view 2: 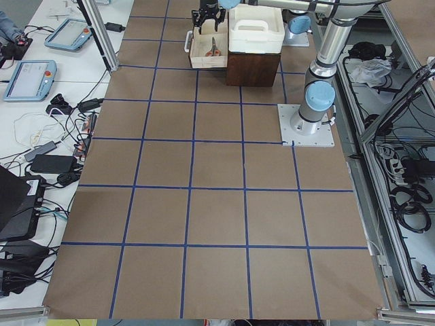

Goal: Place scissors in drawer with both arms

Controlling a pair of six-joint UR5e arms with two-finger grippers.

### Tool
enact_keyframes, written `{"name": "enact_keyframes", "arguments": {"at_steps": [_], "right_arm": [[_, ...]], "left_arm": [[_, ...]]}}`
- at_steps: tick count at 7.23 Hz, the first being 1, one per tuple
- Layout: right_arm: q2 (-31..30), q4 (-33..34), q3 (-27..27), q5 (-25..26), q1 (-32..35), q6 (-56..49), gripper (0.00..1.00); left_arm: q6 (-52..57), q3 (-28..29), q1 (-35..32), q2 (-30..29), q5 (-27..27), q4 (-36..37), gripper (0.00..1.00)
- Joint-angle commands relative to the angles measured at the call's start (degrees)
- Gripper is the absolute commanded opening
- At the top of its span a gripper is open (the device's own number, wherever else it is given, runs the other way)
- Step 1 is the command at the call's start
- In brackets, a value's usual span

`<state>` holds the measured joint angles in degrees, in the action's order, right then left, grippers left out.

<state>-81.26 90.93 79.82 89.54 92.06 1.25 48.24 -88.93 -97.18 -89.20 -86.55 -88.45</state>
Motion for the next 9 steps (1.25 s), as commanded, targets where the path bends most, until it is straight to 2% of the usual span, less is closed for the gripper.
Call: {"name": "enact_keyframes", "arguments": {"at_steps": [1, 4, 5, 6, 7, 8, 9], "right_arm": [[0.05, -0.14, 0.16, -0.07, -0.38, -0.02, 1.0], [-0.22, -0.23, 0.6, 0.1, -0.3, -0.02, 1.0], [-0.56, -0.4, 0.6, 0.11, -0.3, 0.07, 1.0], [-1.0, -1.36, 0.68, 0.02, -0.3, 0.16, 1.0], [-1.01, -1.37, 0.68, 0.02, -0.3, 0.33, 1.0], [-1.01, -1.37, 0.6, 0.1, -0.3, 0.34, 1.0], [-1.01, -1.37, 0.68, 0.02, -0.3, 0.42, 1.0]], "left_arm": [[-19.87, -0.1, 2.52, 0.96, -0.9, -1.81, 1.0], [-22.65, -0.98, 6.9, 3.06, -0.99, -3.2, 1.0], [-33.01, -1.07, 7.61, 3.85, -0.99, -6.17, 1.0], [-38.86, -1.07, 7.61, 4.21, -3.52, -7.6, 1.0], [-38.66, -1.15, 8.05, 4.12, -10.94, -8.13, 1.0], [-38.4, -1.33, 9.01, 4.12, -12.06, -7.96, 1.0], [-38.48, -1.33, 10.33, 4.21, -8.24, -7.7, 0.98]]}}
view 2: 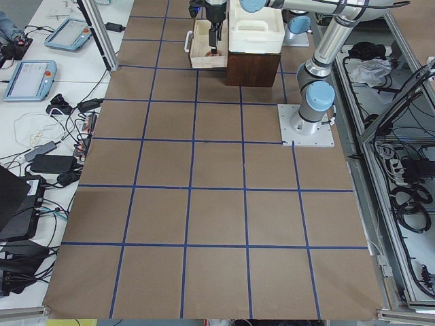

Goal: Place scissors in drawer with both arms

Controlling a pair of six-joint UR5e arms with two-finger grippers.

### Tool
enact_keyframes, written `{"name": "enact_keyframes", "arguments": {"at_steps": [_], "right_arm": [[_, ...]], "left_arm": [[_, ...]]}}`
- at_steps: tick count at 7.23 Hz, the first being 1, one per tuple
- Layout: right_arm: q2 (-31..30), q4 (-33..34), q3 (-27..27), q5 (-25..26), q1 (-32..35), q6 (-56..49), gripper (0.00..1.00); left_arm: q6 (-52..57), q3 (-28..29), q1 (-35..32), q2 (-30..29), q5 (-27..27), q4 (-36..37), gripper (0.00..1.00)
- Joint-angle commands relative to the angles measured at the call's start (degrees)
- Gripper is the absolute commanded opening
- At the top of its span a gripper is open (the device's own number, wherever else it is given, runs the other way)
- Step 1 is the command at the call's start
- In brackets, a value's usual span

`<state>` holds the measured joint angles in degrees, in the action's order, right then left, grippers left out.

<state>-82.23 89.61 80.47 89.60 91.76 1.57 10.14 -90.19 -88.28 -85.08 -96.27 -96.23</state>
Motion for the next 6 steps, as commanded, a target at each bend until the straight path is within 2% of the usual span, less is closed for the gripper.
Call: {"name": "enact_keyframes", "arguments": {"at_steps": [1, 3, 4, 6], "right_arm": [[-0.13, -0.23, 0.04, -0.04, -0.09, 0.27, 1.0], [-0.3, -1.54, 0.04, -0.13, 0.0, 0.54, 1.0], [-0.91, -1.89, 0.04, 0.05, 0.0, 0.54, 1.0], [-0.92, -1.72, 0.04, 0.13, 0.0, 0.54, 1.0]], "left_arm": [[-0.47, 0.01, 1.79, 0.09, 4.83, 0.43, 0.98], [-1.17, -0.07, 1.53, -0.26, 5.4, 3.85, 0.99], [-2.04, 0.01, 1.18, -0.09, 8.27, 3.86, 0.99], [-1.79, -0.08, 1.09, -0.09, 9.35, 3.68, 0.99]]}}
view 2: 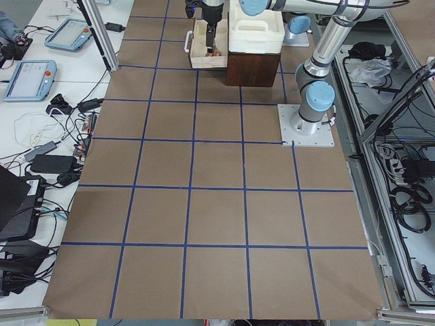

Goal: Place scissors in drawer with both arms

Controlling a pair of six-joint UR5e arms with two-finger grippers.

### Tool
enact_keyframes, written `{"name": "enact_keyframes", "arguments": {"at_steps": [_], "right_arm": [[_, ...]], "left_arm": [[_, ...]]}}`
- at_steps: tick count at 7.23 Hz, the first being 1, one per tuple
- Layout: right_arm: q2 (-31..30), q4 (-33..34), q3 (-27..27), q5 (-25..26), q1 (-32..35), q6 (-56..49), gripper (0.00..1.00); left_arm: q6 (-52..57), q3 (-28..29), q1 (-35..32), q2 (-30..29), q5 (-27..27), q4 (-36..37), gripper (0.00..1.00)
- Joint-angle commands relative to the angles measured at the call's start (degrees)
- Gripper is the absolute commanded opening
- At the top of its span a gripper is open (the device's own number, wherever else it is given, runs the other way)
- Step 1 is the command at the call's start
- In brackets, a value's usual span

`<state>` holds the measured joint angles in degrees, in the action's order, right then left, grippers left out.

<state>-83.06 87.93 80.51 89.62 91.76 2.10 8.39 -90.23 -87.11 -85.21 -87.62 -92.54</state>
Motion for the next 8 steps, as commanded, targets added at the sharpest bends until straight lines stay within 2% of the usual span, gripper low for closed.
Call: {"name": "enact_keyframes", "arguments": {"at_steps": [1, 4, 8], "right_arm": [[-0.08, -0.12, 0.0, 0.12, 0.0, -0.26, 1.0], [-0.08, -0.92, 0.0, 3.35, -0.09, -0.7, 1.0], [-0.61, -0.92, -0.09, 2.67, 0.0, -0.7, 1.0]], "left_arm": [[0.57, 0.06, -0.08, 0.04, -0.35, 0.08, 0.99], [0.57, -0.12, -0.08, 0.21, -0.63, -0.27, 0.99], [0.49, -0.12, -0.08, 0.3, -0.89, -0.36, 0.99]]}}
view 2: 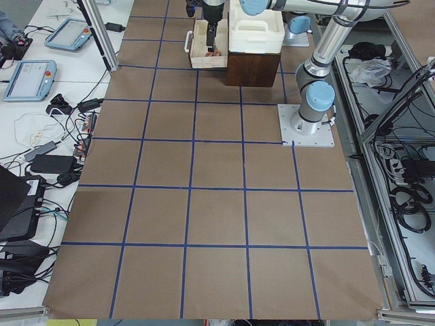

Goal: Place scissors in drawer with both arms

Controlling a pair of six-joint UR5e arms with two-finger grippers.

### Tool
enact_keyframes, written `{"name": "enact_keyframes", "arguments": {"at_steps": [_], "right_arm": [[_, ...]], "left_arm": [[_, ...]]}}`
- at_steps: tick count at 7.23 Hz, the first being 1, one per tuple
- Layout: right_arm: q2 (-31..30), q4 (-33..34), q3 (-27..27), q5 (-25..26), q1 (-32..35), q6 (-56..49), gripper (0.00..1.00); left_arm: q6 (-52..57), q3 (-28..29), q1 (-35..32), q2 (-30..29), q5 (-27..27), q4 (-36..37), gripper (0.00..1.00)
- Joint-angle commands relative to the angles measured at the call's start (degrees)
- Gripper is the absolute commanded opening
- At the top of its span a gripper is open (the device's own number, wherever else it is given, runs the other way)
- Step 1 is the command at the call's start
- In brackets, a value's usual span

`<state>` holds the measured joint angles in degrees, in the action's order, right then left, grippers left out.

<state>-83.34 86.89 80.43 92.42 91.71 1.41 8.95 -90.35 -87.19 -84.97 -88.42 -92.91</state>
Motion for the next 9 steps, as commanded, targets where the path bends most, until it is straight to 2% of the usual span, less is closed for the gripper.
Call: {"name": "enact_keyframes", "arguments": {"at_steps": [1, 3, 4, 6, 9], "right_arm": [[-0.5, 0.12, -0.01, -0.23, 0.05, 0.0, 1.0], [-0.5, 0.21, -0.01, -0.14, 0.05, 0.0, 1.0], [-0.42, 0.21, -0.01, -0.05, -0.04, 0.0, 1.0], [-0.42, 0.29, -0.01, 0.47, 0.05, 0.0, 1.0], [-0.33, 0.12, 0.08, 0.74, -0.04, 0.0, 1.0]], "left_arm": [[-0.16, 0.0, 0.0, 0.24, -0.09, -0.17, 1.0], [-0.16, 0.08, 0.0, 0.41, -0.87, -0.34, 1.0], [0.02, 0.17, 0.0, -0.11, -3.92, 0.18, 1.0], [-0.95, 0.09, 0.0, -0.11, -1.25, 0.1, 1.0], [-0.77, 0.09, 0.0, -0.11, -0.53, 0.09, 1.0]]}}
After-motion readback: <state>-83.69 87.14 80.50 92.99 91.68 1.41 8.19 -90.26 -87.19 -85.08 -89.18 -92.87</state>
